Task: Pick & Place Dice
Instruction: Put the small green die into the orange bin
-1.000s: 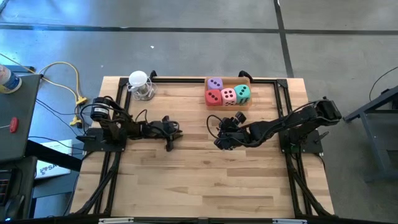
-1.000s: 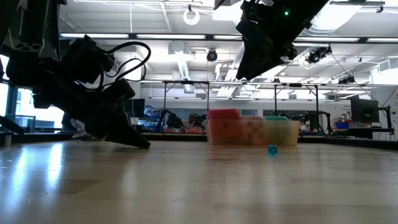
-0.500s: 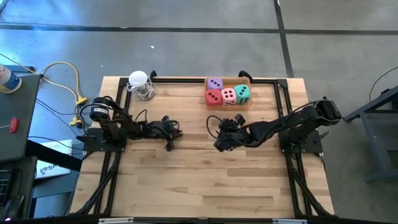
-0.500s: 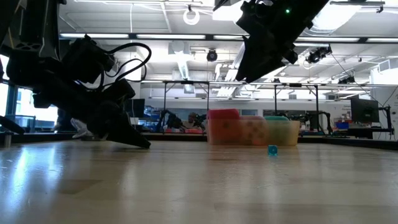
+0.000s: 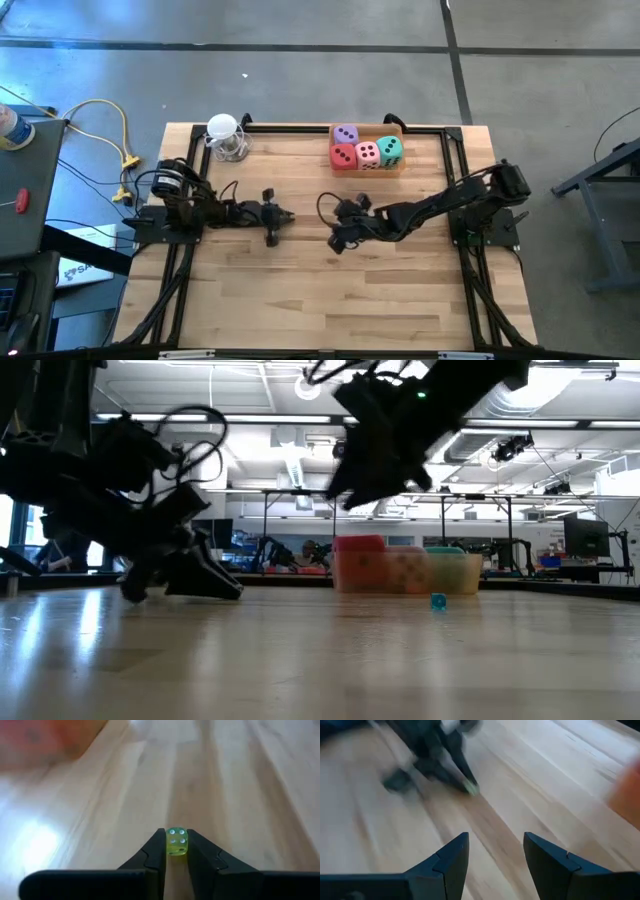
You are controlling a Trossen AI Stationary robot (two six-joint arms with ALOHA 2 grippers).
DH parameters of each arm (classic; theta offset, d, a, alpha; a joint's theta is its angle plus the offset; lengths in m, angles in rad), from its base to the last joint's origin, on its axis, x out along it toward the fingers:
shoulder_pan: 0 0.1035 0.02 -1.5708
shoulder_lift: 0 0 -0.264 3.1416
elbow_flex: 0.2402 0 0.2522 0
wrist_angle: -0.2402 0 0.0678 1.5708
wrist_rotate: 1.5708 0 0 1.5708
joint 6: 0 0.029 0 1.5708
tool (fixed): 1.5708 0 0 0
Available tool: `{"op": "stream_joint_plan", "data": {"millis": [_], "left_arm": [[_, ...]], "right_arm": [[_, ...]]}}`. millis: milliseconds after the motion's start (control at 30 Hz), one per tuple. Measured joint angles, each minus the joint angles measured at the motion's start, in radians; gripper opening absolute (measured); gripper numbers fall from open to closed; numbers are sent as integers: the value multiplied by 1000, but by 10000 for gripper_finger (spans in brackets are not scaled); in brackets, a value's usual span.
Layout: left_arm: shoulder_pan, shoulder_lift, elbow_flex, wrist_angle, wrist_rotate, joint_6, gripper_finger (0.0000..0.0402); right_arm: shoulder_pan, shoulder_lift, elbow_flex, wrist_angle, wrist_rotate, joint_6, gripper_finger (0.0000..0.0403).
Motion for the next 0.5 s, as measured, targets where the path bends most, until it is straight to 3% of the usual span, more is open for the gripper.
{"op": "stream_joint_plan", "data": {"millis": [167, 367, 500], "left_arm": [[-88, 0, 0, 126, -72, 250, 51], [-213, 0, 0, 248, -285, 569, 51], [-270, -1, 2, 309, -380, 702, 51]], "right_arm": [[-14, 47, 0, 219, -95, -62, 168], [-32, 105, 0, 351, -176, -64, 143], [-48, 154, 0, 410, -200, -67, 135]]}}
